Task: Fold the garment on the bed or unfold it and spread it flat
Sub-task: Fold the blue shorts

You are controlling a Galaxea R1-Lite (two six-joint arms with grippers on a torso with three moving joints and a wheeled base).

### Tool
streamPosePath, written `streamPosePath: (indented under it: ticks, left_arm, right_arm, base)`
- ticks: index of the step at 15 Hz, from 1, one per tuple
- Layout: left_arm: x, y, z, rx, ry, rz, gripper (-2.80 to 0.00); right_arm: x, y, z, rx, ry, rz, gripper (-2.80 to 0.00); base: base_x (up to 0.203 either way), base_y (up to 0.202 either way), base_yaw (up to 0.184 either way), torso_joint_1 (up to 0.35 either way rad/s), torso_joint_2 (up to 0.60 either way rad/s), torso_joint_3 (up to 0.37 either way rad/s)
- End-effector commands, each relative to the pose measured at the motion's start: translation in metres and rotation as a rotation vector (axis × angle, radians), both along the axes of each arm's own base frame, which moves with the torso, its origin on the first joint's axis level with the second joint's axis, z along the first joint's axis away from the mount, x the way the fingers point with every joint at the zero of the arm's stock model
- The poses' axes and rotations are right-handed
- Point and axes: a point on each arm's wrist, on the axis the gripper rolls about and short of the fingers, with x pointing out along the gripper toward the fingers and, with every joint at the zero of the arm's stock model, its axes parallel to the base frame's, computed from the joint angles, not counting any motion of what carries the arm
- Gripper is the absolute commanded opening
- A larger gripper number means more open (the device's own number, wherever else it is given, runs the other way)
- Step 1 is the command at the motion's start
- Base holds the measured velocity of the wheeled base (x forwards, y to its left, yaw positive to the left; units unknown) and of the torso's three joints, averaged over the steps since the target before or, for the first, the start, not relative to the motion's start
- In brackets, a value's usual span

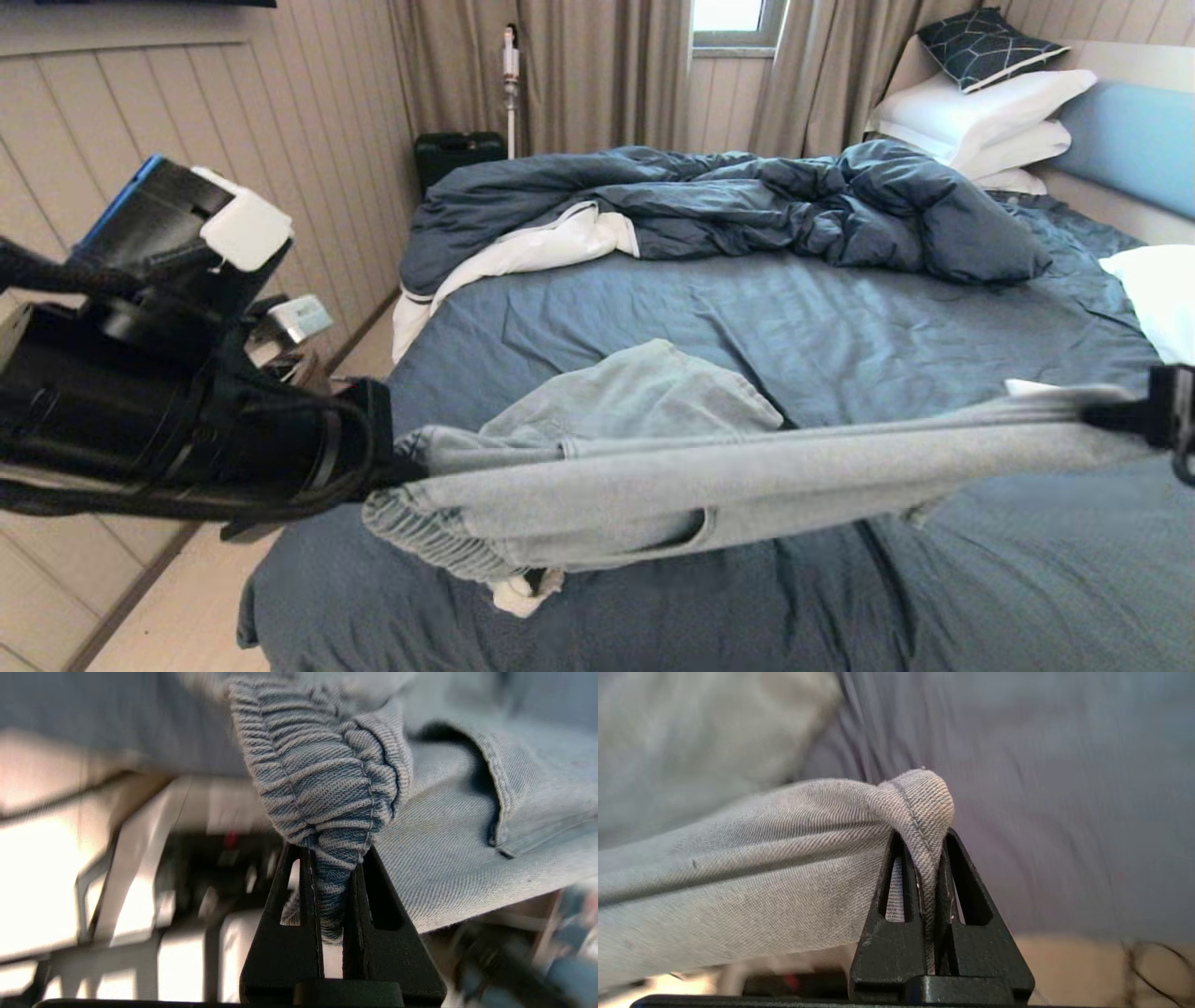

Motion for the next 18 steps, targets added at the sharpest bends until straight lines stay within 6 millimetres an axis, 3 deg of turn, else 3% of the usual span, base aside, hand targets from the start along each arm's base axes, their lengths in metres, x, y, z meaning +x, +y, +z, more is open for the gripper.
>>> streamPosePath:
  ticks: [1, 5, 7, 9, 11, 13, 18]
  left_arm:
    - [0.049, -0.002, -0.008, 0.026, 0.022, 0.069, -2.8]
    - [0.1, 0.003, -0.023, 0.049, 0.04, 0.125, -2.8]
    - [0.113, 0.014, -0.035, 0.068, 0.071, 0.136, -2.8]
    - [0.119, 0.032, -0.04, 0.06, 0.09, 0.139, -2.8]
    - [0.126, 0.051, -0.045, 0.064, 0.104, 0.152, -2.8]
    - [0.131, 0.068, -0.053, 0.094, 0.116, 0.158, -2.8]
    - [0.156, 0.068, -0.09, 0.069, 0.195, 0.112, -2.8]
  right_arm:
    - [0.081, -0.013, -0.01, 0.062, 0.076, -0.007, -2.8]
    - [0.179, 0.004, -0.01, 0.031, 0.041, -0.05, -2.8]
    - [0.216, 0.024, -0.013, 0.0, 0.024, -0.051, -2.8]
    - [0.25, 0.059, -0.034, -0.024, 0.036, -0.028, -2.8]
    - [0.267, 0.094, -0.055, -0.051, 0.031, -0.001, -2.8]
    - [0.282, 0.112, -0.078, -0.085, 0.016, -0.018, -2.8]
    - [0.297, 0.122, -0.106, -0.098, 0.015, -0.037, -2.8]
  base:
    - [0.0, 0.0, 0.0, 0.0, 0.0, 0.0]
    - [0.0, 0.0, 0.0, 0.0, 0.0, 0.0]
    - [0.0, 0.0, 0.0, 0.0, 0.0, 0.0]
    - [0.0, 0.0, 0.0, 0.0, 0.0, 0.0]
    - [0.0, 0.0, 0.0, 0.0, 0.0, 0.0]
    - [0.0, 0.0, 0.0, 0.0, 0.0, 0.0]
    - [0.0, 0.0, 0.0, 0.0, 0.0, 0.0]
